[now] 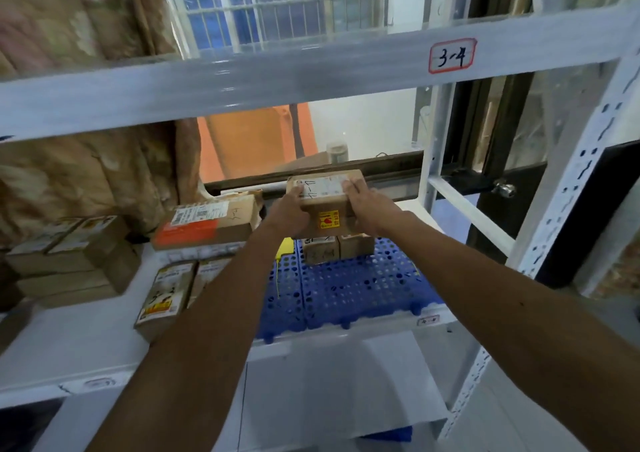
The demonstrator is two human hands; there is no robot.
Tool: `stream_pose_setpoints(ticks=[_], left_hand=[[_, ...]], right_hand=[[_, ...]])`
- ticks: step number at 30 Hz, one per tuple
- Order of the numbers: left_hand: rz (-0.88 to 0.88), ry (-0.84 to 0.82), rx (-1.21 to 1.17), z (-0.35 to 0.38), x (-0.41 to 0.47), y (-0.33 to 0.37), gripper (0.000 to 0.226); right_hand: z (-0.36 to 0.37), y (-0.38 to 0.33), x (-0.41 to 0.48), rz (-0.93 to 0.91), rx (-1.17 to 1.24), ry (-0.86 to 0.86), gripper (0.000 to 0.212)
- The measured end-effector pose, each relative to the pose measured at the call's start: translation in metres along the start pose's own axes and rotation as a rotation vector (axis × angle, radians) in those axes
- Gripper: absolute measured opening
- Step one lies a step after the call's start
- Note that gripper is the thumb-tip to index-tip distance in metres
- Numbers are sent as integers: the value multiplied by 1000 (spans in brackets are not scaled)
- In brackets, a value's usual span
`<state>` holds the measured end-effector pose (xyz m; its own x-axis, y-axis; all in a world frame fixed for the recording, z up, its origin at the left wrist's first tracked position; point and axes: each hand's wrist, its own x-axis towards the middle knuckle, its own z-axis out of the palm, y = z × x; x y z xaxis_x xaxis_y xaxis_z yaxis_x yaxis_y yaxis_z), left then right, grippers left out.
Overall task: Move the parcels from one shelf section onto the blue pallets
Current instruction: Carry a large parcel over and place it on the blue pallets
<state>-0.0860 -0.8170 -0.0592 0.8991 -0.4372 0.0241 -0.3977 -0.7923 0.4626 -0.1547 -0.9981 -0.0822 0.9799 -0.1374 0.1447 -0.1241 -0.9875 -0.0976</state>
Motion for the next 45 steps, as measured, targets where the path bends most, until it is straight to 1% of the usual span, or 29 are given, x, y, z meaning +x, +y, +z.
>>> stream_pose_setpoints(ticks=[3,6,13,17,23,26,30,34,36,40,45], left_hand=[[-10,45,-15,9,2,3,68],[-15,23,-12,12,5,5,72],[-48,-2,-173,25,13,-1,73],[-16,10,-170,39,18,-5,76],[67,47,-18,46,27,-5,78],[42,23,53,50,30,-6,84],[20,-52,160,51,31,-10,94],[22,-60,235,48,37,-15,95],[17,-37,264,50,36,-13,94],[-33,66,302,59,25,-11,97],[-82,84,296,57,13,-8,98]], right_hand=[[10,7,5,-17,26,2,93],[13,12,11,-20,57,-11,94],[15,26,29,-51,49,0,88],[24,34,29,-44,63,-13,87],[22,39,30,-21,113,-35,90],[21,36,34,-13,100,-85,90],[22,37,38,-1,87,-135,88],[18,40,39,5,74,-157,86],[16,43,36,3,77,-154,88],[9,52,27,-15,128,-131,94],[-6,67,21,-28,124,-134,97]])
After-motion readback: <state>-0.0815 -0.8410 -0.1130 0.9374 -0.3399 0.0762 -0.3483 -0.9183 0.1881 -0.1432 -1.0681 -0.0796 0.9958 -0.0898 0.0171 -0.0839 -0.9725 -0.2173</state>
